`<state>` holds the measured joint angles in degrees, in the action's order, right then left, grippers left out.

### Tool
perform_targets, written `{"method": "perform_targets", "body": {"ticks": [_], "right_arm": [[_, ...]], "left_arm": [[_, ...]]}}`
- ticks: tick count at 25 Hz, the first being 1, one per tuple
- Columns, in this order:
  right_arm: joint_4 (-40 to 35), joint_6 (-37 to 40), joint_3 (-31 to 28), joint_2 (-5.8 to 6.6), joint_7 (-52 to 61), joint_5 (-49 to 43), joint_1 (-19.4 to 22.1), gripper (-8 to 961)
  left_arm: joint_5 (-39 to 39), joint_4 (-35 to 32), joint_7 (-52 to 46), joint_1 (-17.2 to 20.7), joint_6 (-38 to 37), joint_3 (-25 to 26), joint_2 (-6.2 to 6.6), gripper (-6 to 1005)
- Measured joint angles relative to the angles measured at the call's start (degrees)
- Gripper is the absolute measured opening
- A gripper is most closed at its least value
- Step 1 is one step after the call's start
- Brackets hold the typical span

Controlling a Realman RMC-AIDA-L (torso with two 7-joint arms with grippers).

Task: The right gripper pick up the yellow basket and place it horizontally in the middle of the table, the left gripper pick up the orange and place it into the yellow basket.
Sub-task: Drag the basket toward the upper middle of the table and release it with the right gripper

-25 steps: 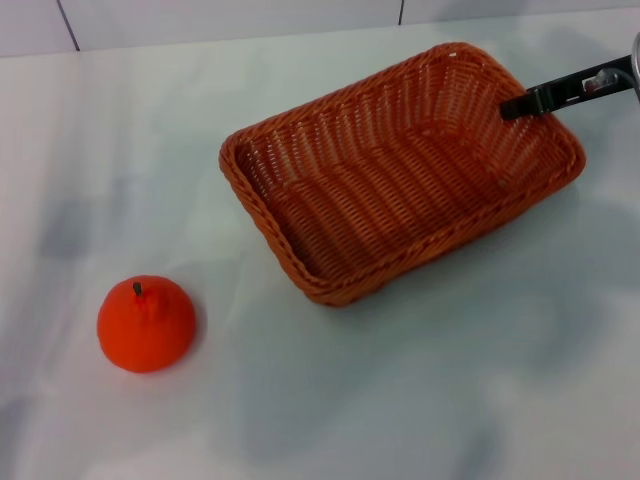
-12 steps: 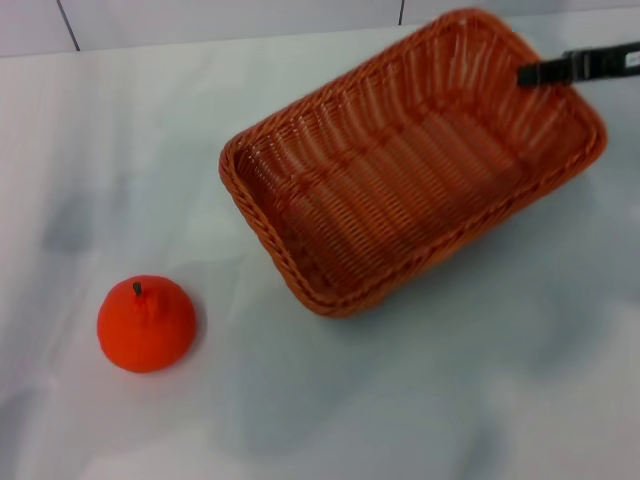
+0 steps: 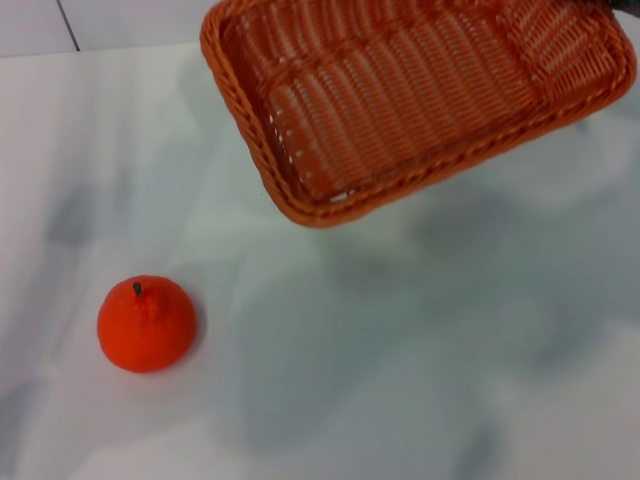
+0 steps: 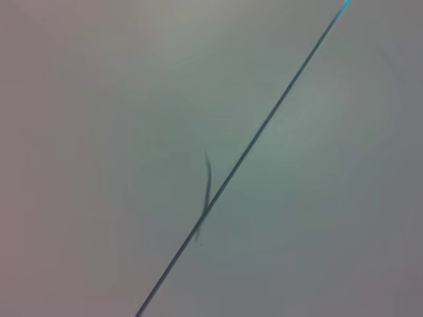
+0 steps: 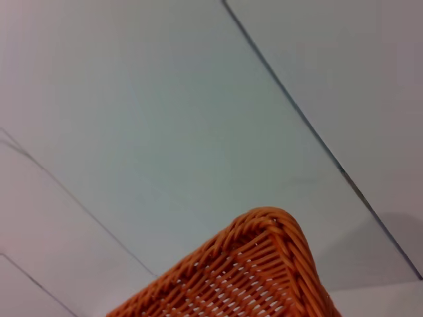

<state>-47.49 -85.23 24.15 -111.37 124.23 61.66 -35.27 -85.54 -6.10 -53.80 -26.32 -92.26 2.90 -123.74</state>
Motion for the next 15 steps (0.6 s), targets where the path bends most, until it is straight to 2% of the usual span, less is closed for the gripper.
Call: {"method": "perform_targets", "body": {"ticks": [6,15], "right_arm": [[4.87,2.35,0.12,-0.90,-0.94,3.85,-0.15,217],[14.12,12.87,0.34,-5.85,-6.01,7.25,-2.27,232]], "left_arm": [[0.23,-0.21,0.02,-0.49,0.56,0.00,0.04,505],[0.28,-0.49,0.02,-1.73,1.16,0.04,0.23,505]]}}
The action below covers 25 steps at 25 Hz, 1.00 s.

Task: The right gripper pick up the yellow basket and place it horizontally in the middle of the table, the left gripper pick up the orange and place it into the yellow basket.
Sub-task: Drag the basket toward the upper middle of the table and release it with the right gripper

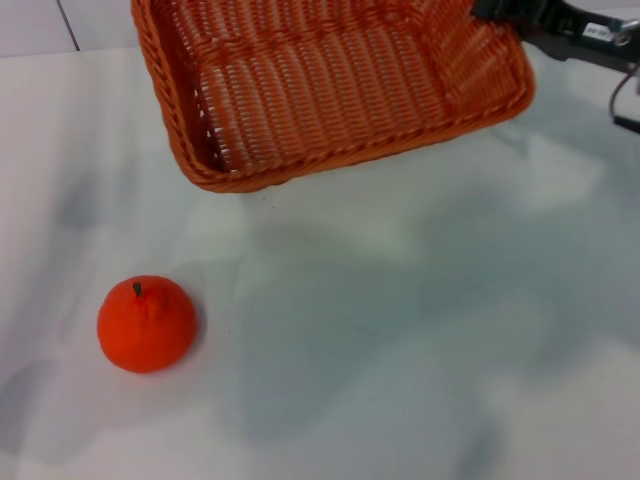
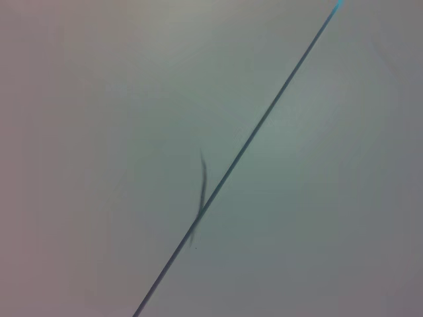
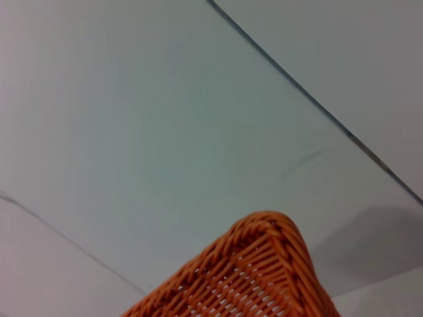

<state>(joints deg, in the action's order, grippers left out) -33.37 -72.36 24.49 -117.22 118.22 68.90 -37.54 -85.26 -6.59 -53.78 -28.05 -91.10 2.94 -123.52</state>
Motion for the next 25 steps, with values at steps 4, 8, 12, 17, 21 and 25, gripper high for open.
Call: {"method": "perform_targets", "body": {"ticks": [4,8,12,17,21,25], "right_arm": [[4.43,4.31,0.07,-1.48,-2.08,1.15,-0.75,238],[9.41,7.22,0.07,-1.85,-4.18,2.23,-1.03,245],[12.49,9.65,0.07,-1.87,-6.03,3.21,-1.04,251],[13.67,10.48,0.06,-1.93,-6.23,3.09,-0.92,259],[15.37,11.60,0.05,-2.00,-6.85,2.96,-0.91,266],[16.47,12.79,0.03,-2.04,-7.23,2.99,-1.02,272]], "left_arm": [[-0.09,-0.43,0.00,-0.39,0.58,-0.02,0.03,505],[-0.19,-0.46,0.00,-0.62,0.94,-0.04,0.03,505],[-0.20,-0.53,0.00,-0.89,1.51,-0.04,0.03,505],[-0.32,-0.54,0.00,-1.30,1.83,-0.04,0.02,505],[-0.41,-0.54,0.12,-1.54,2.19,-0.05,-0.02,506],[-0.43,-0.49,0.48,-1.62,2.46,-0.04,-0.11,506]]}}
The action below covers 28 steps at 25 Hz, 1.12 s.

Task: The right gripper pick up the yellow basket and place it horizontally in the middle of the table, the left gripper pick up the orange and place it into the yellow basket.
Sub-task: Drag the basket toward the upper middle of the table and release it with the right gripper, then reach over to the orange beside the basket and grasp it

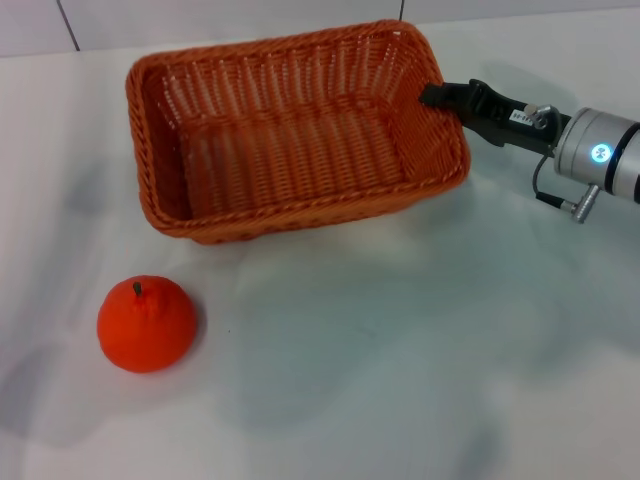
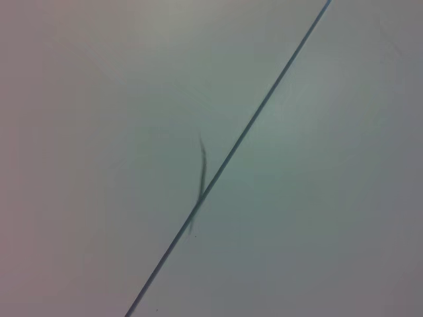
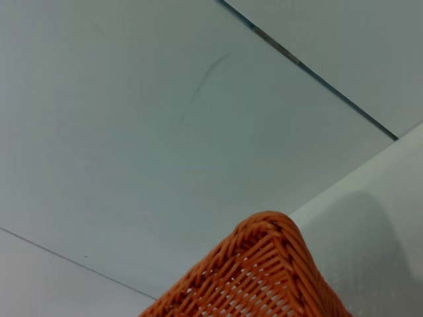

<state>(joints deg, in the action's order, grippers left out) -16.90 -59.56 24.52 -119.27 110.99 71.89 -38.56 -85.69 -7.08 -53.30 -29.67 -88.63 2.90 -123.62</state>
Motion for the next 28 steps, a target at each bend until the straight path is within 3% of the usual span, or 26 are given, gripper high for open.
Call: {"method": "perform_targets", "body": {"ticks": [12,22,28], "right_arm": [[1.26,1.37,-0.28,-0.09,-0.52,0.32,-0.02,292],[0.69,-3.72,-0.66,0.14,-0.52,1.83,1.17,427],[-4.36,-9.05,-0.86,0.34,-2.09,9.38,6.34,540]], "left_arm": [[0.00,0.46,0.85,0.20,0.62,0.00,-0.20,506],[0.00,0.47,0.89,0.74,0.46,-0.44,-0.17,506],[-0.07,-4.94,0.55,3.55,-2.68,-8.71,0.45,506]]}}
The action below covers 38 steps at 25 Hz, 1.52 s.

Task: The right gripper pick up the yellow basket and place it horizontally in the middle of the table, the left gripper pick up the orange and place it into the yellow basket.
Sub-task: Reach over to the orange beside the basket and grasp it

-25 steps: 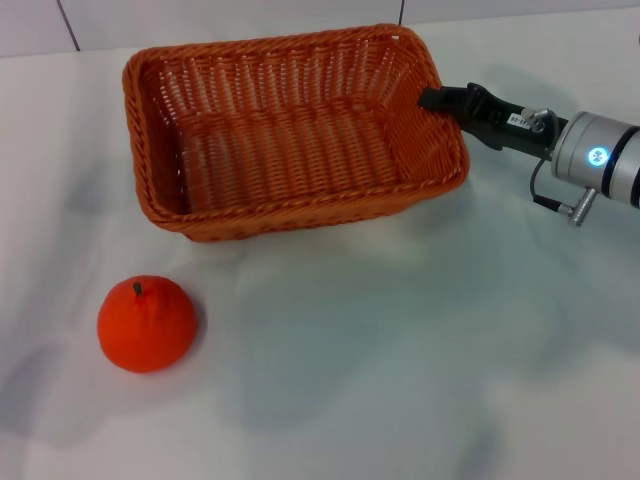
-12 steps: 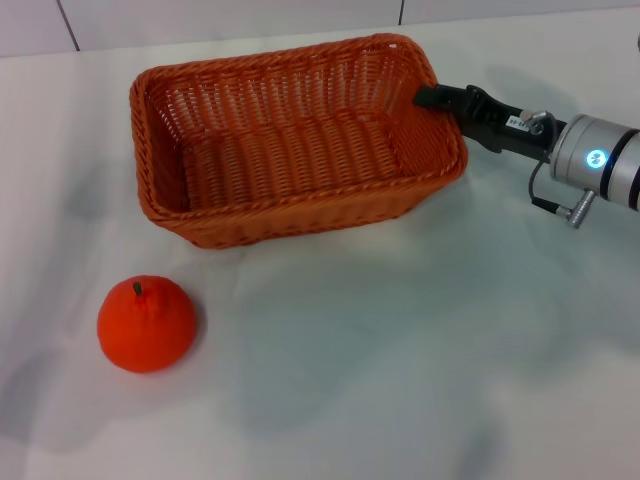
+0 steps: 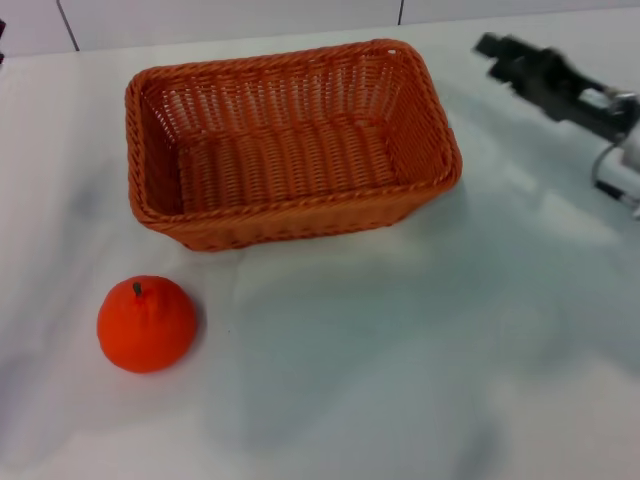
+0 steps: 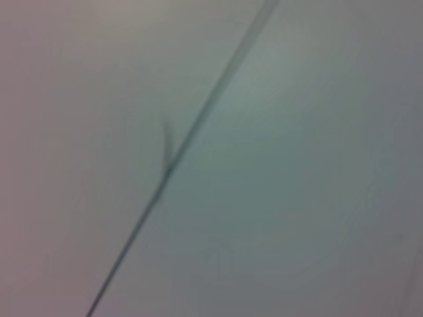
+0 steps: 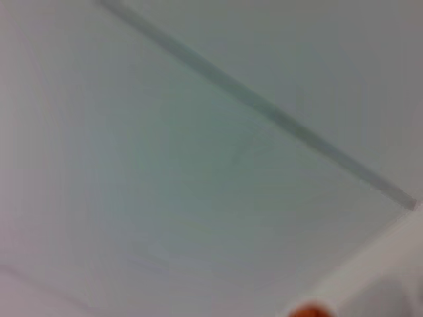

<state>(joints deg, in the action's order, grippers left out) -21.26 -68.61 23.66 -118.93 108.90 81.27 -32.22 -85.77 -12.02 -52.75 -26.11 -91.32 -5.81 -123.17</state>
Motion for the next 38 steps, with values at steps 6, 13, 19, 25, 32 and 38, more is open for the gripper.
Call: {"method": "perform_targets", "body": {"ticks": [6,13,19,25,32,38], "right_arm": [[-2.96,-1.18,-1.54,1.67,-0.65,3.75,3.58,593],[-3.12,-0.06,-5.41,3.05,-1.99,3.89,3.63,592],[-3.15,1.53,-5.79,3.10,-2.16,3.99,2.47,592],[-2.94,2.19,-5.83,2.96,-2.27,4.05,1.11,593],[-2.78,2.13,-5.94,2.81,-2.25,4.08,0.34,593],[-2.59,1.48,-5.92,2.51,-1.90,4.08,0.55,593]], "left_arm": [[-2.14,-5.67,-2.61,4.33,-5.88,-6.92,2.12,508],[-14.81,-13.64,-6.30,8.86,-8.94,-8.20,1.57,572],[-19.68,-15.31,-5.91,11.96,-9.48,-8.32,0.01,724],[-26.80,-16.10,-5.47,12.33,-7.41,-8.61,-0.45,857],[-29.81,-14.53,-3.31,11.95,-3.63,-9.87,-0.61,889],[-31.36,-13.90,-2.94,11.66,-1.24,-11.44,-0.61,886]]}}
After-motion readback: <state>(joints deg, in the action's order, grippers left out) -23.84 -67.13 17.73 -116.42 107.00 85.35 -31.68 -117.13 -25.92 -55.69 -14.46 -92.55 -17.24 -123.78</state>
